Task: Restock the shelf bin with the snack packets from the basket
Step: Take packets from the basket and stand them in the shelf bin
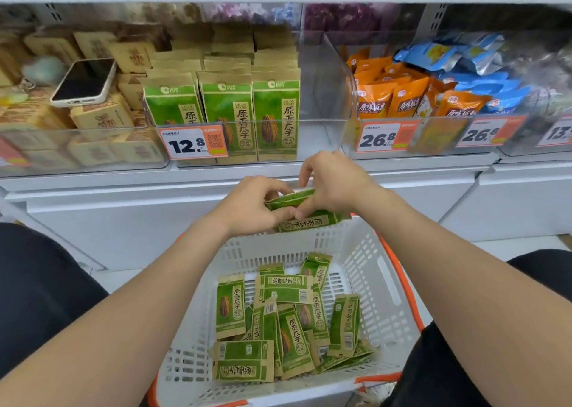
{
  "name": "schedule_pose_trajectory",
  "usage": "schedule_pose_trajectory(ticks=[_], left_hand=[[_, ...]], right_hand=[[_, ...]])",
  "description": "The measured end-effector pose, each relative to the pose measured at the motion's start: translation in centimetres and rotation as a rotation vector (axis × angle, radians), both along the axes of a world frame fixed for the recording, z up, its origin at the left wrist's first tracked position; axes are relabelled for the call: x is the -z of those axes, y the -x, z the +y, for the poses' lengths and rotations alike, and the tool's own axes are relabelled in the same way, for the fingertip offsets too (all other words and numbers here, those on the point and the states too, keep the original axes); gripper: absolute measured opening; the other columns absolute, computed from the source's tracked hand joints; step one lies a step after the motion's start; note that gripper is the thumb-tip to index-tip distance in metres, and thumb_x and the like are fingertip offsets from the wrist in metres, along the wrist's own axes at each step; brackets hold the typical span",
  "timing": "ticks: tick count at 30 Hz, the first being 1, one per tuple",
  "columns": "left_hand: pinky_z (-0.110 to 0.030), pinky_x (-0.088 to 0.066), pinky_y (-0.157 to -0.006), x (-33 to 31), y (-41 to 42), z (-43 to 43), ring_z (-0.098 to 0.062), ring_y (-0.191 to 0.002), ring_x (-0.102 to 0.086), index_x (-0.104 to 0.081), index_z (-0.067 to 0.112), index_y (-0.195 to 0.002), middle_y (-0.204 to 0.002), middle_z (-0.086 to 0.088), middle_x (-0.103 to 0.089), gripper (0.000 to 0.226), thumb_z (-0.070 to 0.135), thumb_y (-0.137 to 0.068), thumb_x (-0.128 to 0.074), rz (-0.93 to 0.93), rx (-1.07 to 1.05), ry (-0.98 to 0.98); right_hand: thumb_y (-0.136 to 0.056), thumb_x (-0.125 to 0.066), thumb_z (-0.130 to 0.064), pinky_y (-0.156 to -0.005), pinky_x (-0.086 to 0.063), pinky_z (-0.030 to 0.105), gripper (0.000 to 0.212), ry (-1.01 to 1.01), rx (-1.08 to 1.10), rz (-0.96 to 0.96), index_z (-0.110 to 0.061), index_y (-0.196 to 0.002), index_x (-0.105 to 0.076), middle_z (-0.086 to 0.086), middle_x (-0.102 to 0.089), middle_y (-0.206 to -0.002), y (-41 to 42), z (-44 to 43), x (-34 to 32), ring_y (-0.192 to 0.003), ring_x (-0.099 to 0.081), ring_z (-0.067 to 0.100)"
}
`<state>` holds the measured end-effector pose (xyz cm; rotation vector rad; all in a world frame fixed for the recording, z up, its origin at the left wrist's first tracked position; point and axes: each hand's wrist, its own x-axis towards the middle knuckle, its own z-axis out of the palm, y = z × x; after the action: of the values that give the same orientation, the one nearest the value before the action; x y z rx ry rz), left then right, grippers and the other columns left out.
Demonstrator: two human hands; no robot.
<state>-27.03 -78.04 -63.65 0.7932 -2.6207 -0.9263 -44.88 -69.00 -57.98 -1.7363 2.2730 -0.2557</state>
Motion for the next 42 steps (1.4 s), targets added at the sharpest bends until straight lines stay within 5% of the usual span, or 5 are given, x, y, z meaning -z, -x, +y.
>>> schedule_pose_trajectory(ticks=[6,10,24,33,42], left_hand=[[-0.049,-0.061,-0.083,-1.7,0.7,1.2,-0.014,-0.096,-0.075,-0.072,0.027,-0.108,-0.099,0.008,-0.078,0.013,0.034,-0.099,-0.066,0.505,-0.21,-0.107],[-0.043,-0.057,-0.071,-3.3,1.7,2.0,-0.013,-0.085,-0.07,-0.066,0.024,-0.113,-0.095,0.01,-0.073,0.014,0.032,-0.105,-0.058,0.556,-0.257,0.122],[-0.054,-0.029,-0.114,-12.0,5.3,-1.9,-0.033,-0.15,-0.035,-0.046,0.012,-0.151,-0.163,-0.01,-0.04,0.072,0.046,-0.089,-0.056,0.024,-0.293,1.013],[-0.054,-0.038,-0.103,-12.0,5.9,-5.3,-0.031,-0.115,-0.061,-0.052,0.018,-0.129,-0.128,-0.004,-0.063,0.065,0.072,-0.094,-0.042,-0.195,-0.341,1.022],[-0.065,-0.018,-0.121,-12.9,5.0,-5.8,-0.038,-0.132,-0.05,-0.059,0.02,-0.126,-0.126,-0.004,-0.07,0.074,0.082,-0.088,-0.043,-0.224,-0.306,1.097]], right_hand=[[-0.072,-0.088,-0.055,-0.079,-0.061,0.037,0.04,0.632,0.245,-0.376,-0.031,-0.097,-0.069,-0.014,-0.072,-0.093,0.8,0.4,-3.9,-0.09,-0.07,0.009],[-0.074,-0.093,-0.038,-0.081,-0.063,0.041,0.038,0.477,0.112,-0.45,-0.026,-0.101,-0.07,-0.009,-0.077,-0.093,1.6,1.0,-5.5,-0.086,-0.074,0.007],[-0.079,-0.083,-0.034,-0.087,-0.052,0.049,0.048,0.732,0.119,0.224,-0.027,-0.117,-0.055,-0.003,-0.07,-0.1,2.7,2.4,-14.2,-0.098,-0.064,0.029],[-0.083,-0.082,-0.024,-0.084,-0.039,0.046,0.048,0.723,0.197,0.51,-0.02,-0.122,-0.053,0.008,-0.067,-0.106,3.1,-0.5,-14.4,-0.105,-0.057,0.037],[-0.08,-0.08,-0.013,-0.087,-0.039,0.047,0.052,0.449,0.11,0.683,-0.017,-0.122,-0.049,0.011,-0.069,-0.108,2.7,-5.4,-9.6,-0.107,-0.06,0.037]])
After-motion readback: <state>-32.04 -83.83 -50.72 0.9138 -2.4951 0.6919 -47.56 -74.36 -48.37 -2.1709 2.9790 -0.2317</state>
